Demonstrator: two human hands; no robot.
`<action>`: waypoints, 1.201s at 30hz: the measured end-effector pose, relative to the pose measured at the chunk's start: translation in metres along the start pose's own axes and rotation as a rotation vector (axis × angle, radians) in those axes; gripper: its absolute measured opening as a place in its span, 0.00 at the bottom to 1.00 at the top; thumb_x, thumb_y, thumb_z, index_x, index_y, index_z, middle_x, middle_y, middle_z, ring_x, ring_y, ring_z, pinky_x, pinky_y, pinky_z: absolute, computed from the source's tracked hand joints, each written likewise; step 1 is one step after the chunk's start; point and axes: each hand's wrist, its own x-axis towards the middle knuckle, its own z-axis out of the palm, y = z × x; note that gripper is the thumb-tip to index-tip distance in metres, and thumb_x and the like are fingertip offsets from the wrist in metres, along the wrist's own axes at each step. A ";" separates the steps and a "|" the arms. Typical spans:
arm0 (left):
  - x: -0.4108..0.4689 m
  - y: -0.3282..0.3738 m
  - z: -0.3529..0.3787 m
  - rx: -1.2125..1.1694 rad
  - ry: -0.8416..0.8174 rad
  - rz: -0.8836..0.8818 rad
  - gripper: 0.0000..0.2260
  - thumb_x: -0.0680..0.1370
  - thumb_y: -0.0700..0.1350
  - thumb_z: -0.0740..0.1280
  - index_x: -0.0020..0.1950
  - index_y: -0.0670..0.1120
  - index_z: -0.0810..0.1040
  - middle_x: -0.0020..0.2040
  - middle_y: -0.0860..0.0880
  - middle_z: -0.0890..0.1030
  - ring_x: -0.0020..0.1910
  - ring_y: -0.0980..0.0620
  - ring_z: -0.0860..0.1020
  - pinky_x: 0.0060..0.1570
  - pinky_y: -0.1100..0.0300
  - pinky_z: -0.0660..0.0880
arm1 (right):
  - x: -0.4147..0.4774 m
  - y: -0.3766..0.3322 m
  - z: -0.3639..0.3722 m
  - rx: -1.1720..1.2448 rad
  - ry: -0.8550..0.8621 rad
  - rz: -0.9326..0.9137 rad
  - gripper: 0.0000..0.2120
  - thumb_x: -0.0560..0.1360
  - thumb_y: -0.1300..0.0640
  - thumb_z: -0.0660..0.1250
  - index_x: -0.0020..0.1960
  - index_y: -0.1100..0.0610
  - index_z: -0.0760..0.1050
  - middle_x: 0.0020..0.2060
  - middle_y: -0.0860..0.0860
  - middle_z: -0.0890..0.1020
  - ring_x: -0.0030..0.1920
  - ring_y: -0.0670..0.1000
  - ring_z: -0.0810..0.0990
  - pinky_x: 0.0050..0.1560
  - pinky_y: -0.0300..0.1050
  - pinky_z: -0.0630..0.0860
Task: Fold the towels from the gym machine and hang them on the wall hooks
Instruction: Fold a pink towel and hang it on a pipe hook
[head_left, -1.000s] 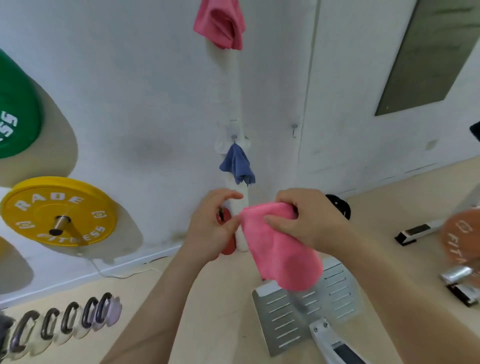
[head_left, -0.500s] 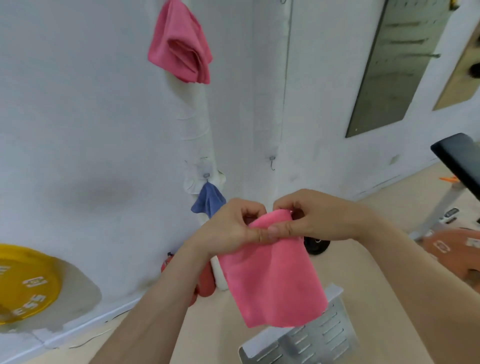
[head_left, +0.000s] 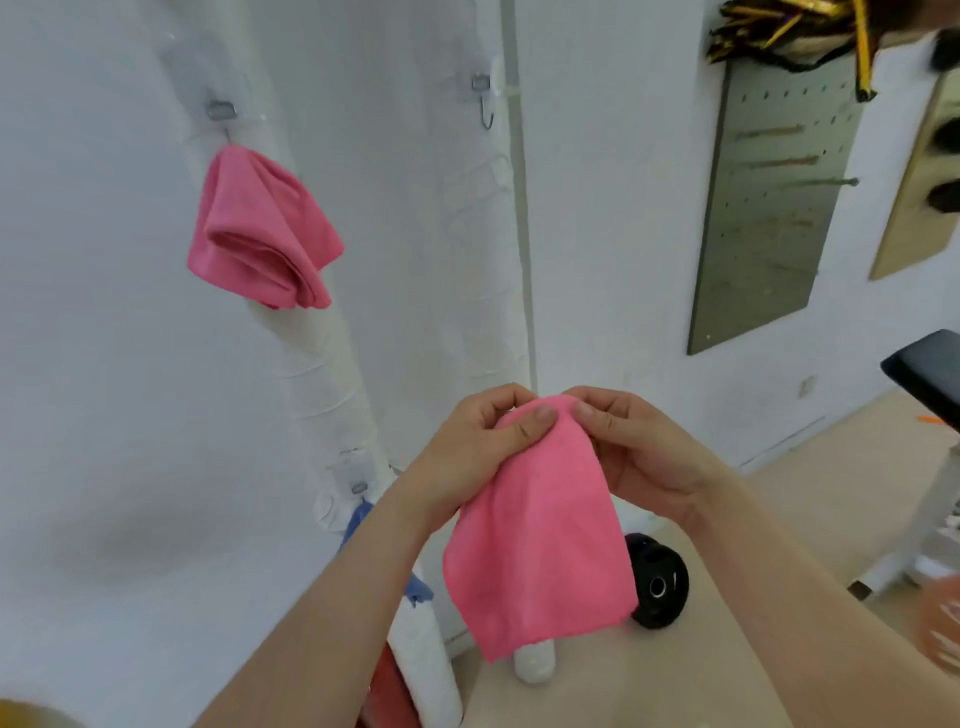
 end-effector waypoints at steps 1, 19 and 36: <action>0.013 0.006 -0.002 -0.031 0.012 0.025 0.07 0.75 0.52 0.68 0.42 0.49 0.80 0.40 0.52 0.80 0.39 0.56 0.77 0.43 0.61 0.74 | 0.010 -0.006 -0.004 0.024 0.002 -0.024 0.23 0.69 0.47 0.74 0.57 0.61 0.78 0.49 0.60 0.78 0.49 0.58 0.75 0.51 0.50 0.73; 0.215 0.098 -0.130 0.180 0.180 0.290 0.03 0.79 0.50 0.63 0.49 0.55 0.76 0.45 0.46 0.82 0.38 0.53 0.76 0.40 0.59 0.72 | 0.210 -0.174 -0.028 -0.312 0.286 -0.383 0.03 0.74 0.60 0.68 0.47 0.57 0.79 0.31 0.52 0.75 0.27 0.46 0.67 0.26 0.37 0.64; 0.339 0.122 -0.181 1.188 0.418 0.651 0.13 0.80 0.46 0.56 0.63 0.57 0.70 0.47 0.48 0.75 0.44 0.43 0.78 0.43 0.52 0.74 | 0.332 -0.252 -0.068 -0.794 0.699 -0.532 0.07 0.68 0.65 0.71 0.39 0.55 0.78 0.30 0.52 0.79 0.28 0.47 0.75 0.35 0.41 0.73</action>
